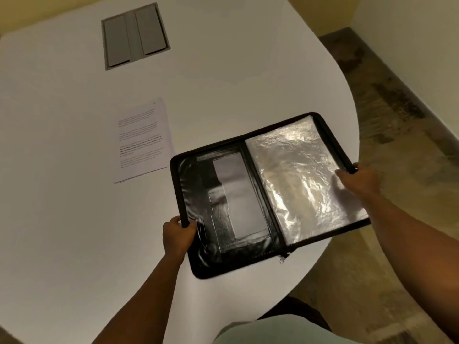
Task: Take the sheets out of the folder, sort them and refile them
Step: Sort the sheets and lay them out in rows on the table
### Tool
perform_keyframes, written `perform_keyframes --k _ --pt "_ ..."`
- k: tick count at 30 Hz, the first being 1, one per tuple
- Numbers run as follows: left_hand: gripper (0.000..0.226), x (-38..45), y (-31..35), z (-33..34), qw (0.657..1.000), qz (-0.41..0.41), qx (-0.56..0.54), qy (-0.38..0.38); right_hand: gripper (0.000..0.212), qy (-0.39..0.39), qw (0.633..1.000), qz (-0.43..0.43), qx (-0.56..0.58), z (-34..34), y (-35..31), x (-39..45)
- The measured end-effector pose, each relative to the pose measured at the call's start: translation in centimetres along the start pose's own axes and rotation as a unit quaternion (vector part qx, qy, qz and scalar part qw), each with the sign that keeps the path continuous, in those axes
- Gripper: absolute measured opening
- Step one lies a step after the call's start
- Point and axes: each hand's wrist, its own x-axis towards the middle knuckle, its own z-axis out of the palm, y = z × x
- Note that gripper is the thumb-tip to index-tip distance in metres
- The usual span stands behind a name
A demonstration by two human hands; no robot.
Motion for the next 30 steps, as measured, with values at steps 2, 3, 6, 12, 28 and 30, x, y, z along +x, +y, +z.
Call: perform_keyframes --k 2,3,6,12,28,30 --pt "0.045 0.6 1.3 1.1 1.0 0.008 0.001 -0.007 0.049 -0.015 0.999 0.017 0.03 -0.9 -0.3 1.3" --pt "0.046 0.9 1.9 1.6 1.0 0.012 0.001 -0.011 0.05 -0.023 0.999 0.024 0.041 -1.3 -0.4 2.0" --pt "0.046 1.7 3.5 3.0 1.0 0.022 0.011 -0.018 0.051 -0.028 0.997 0.034 0.059 -2.3 -0.4 4.3" --pt "0.047 2.9 6.9 5.3 0.998 0.045 0.023 -0.04 0.058 -0.044 0.995 0.048 0.08 -3.5 -0.8 7.7" --pt "0.034 5.4 11.2 10.0 0.988 0.099 0.072 -0.093 0.075 0.014 0.95 -0.152 -0.272 0.3 -3.5 9.2" --pt "0.041 5.4 10.9 10.5 0.979 0.131 0.129 -0.082 0.07 0.0 0.938 -0.214 -0.272 2.7 -4.9 6.8"
